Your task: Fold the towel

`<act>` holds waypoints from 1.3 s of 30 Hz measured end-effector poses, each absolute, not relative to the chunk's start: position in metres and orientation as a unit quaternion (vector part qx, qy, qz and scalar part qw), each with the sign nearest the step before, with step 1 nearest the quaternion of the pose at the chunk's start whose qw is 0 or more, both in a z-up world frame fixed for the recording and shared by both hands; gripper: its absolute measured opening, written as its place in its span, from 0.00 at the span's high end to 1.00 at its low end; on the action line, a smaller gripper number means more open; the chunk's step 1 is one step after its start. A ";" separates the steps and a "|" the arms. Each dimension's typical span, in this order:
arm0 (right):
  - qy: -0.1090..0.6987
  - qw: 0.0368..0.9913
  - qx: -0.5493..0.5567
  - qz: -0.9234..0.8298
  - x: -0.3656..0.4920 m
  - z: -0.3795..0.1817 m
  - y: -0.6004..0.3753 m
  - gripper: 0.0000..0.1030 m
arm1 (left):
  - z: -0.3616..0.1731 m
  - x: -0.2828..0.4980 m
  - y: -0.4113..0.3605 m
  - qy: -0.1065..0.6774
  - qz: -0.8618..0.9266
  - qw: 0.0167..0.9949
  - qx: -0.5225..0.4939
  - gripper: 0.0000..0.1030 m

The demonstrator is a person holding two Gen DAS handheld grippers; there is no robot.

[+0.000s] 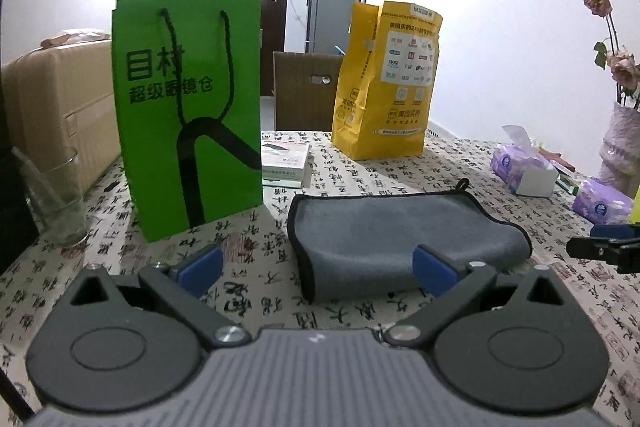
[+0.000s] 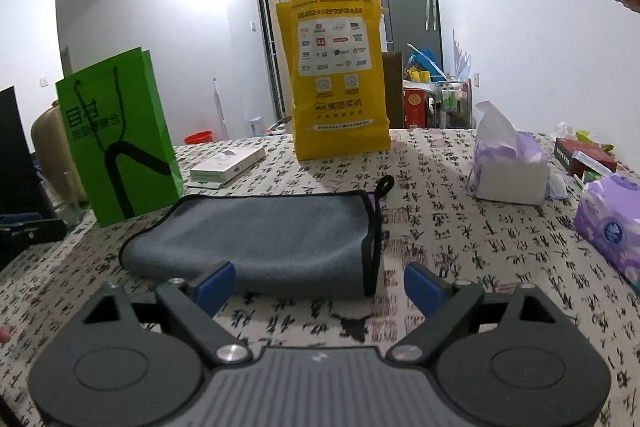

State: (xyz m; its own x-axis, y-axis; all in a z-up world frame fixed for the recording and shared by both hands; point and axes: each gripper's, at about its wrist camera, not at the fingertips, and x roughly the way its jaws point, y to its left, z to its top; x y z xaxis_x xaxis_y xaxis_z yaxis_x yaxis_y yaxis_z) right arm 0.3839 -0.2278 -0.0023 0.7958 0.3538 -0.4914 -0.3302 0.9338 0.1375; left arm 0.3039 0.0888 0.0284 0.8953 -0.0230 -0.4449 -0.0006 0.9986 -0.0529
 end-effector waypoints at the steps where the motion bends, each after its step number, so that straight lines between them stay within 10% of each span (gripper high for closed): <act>1: 0.263 0.948 0.022 0.181 0.380 -0.002 -0.228 0.12 | 0.028 0.300 0.088 0.228 -0.007 0.973 -0.026 0.00; 39: 0.207 0.959 0.014 0.195 0.235 -0.004 -0.220 0.08 | 0.017 0.137 0.067 0.179 0.015 0.983 -0.048 0.00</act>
